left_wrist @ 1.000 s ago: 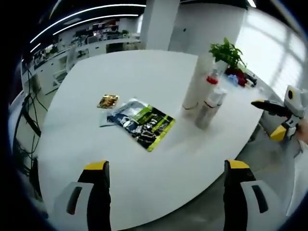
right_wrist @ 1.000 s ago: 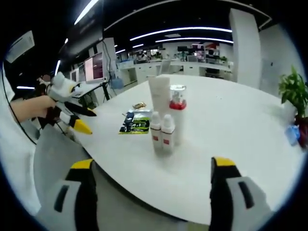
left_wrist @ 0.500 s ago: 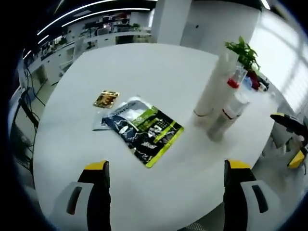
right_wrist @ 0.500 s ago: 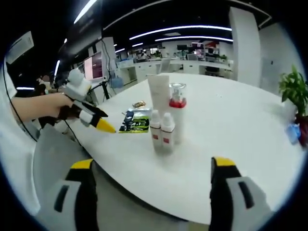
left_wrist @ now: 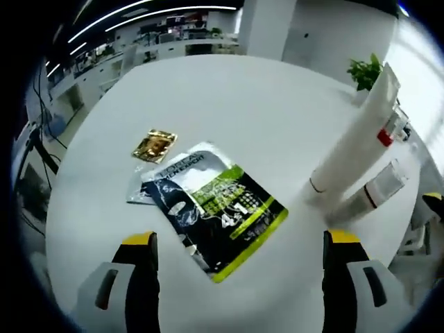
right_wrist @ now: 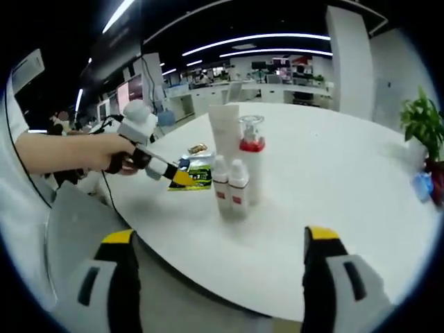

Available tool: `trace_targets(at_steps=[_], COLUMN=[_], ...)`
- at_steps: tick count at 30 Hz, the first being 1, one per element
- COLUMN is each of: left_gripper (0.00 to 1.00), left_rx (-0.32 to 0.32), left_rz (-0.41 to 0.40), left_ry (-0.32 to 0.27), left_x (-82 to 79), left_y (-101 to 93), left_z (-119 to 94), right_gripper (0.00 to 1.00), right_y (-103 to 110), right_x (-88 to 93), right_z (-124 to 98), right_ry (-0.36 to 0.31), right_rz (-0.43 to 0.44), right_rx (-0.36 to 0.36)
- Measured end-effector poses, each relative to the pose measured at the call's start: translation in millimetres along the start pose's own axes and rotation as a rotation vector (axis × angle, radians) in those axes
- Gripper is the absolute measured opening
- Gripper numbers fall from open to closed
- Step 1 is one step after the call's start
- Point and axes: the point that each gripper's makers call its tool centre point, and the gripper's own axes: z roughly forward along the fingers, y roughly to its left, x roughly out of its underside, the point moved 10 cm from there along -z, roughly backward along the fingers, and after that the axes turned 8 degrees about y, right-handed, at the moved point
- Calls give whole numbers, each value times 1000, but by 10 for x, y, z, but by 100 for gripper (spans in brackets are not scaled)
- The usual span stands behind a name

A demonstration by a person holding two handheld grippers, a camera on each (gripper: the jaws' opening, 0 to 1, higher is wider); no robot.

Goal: Arrange the skincare products in the storage area until every visible bottle or jar stands upright without overlapping.

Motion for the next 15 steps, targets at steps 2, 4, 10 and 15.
trace_targets(at_steps=[2,4,10,15], left_gripper=[97,97,97,97], left_rx=[-21,-35,-87,-117], left_rz=[-19,-39,-66,-94], left_ry=[5,5,6,1], left_x=[-31,-53,-156,-260], left_y=[-1,6,33,40], left_z=[61,105,248,367], right_gripper=[99,99,99,99], right_y=[1,1,-6,-13], right_x=[-1,0,7,10], right_z=[1,1,13,19], right_ry=[1,4,15,18], right_rz=[5,10,19,32], right_rx=[1,1,6,11])
